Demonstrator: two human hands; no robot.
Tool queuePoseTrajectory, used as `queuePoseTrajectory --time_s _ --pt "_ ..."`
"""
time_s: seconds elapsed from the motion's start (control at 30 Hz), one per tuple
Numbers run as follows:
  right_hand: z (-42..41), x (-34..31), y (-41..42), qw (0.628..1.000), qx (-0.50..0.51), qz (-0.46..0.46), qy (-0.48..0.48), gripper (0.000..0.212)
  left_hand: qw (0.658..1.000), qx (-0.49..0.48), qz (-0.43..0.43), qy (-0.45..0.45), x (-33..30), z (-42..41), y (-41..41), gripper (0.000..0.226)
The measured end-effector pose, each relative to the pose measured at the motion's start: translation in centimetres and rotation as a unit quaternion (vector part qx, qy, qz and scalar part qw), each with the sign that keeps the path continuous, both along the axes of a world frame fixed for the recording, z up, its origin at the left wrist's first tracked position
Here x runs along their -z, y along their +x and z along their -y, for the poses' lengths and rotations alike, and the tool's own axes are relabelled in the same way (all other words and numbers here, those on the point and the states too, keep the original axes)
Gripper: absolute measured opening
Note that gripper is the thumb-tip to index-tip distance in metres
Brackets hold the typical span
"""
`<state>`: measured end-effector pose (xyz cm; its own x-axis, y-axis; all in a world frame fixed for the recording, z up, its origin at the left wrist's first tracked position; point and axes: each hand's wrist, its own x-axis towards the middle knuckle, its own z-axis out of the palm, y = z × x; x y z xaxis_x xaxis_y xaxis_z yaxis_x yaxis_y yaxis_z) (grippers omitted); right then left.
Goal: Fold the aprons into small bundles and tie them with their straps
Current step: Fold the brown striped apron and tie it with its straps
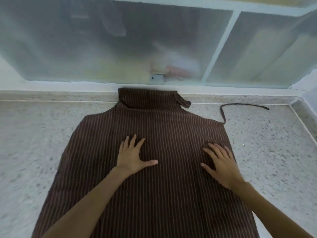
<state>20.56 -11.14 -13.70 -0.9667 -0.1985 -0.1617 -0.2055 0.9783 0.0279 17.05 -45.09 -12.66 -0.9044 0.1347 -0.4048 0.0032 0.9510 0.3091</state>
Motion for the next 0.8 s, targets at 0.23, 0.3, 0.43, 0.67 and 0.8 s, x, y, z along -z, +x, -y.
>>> queuePoseTrajectory --time_s 0.23,0.3,0.43,0.67,0.8 --pt "21.1 -1.2 -0.9 0.986 -0.021 -0.037 -0.16 0.033 0.95 -0.249 -0.184 0.041 -0.2 18.4 0.5 0.036" --pt "28.5 -1.0 -1.4 0.98 -0.019 -0.001 -0.197 0.039 0.951 -0.291 -0.065 0.084 0.0 22.5 -0.4 0.047" --pt "39.6 0.3 -2.9 0.98 0.03 0.057 -0.187 0.06 0.92 -0.268 0.069 0.276 -0.3 25.9 -2.5 0.03" --pt "38.5 0.5 -0.2 0.98 -0.045 0.118 -0.151 0.053 0.965 -0.122 0.031 0.232 -1.2 28.0 -6.9 0.041" --pt "37.1 -0.7 2.1 0.987 -0.038 0.09 -0.126 0.058 0.966 0.002 0.1 0.24 -0.6 25.7 -9.4 0.047"
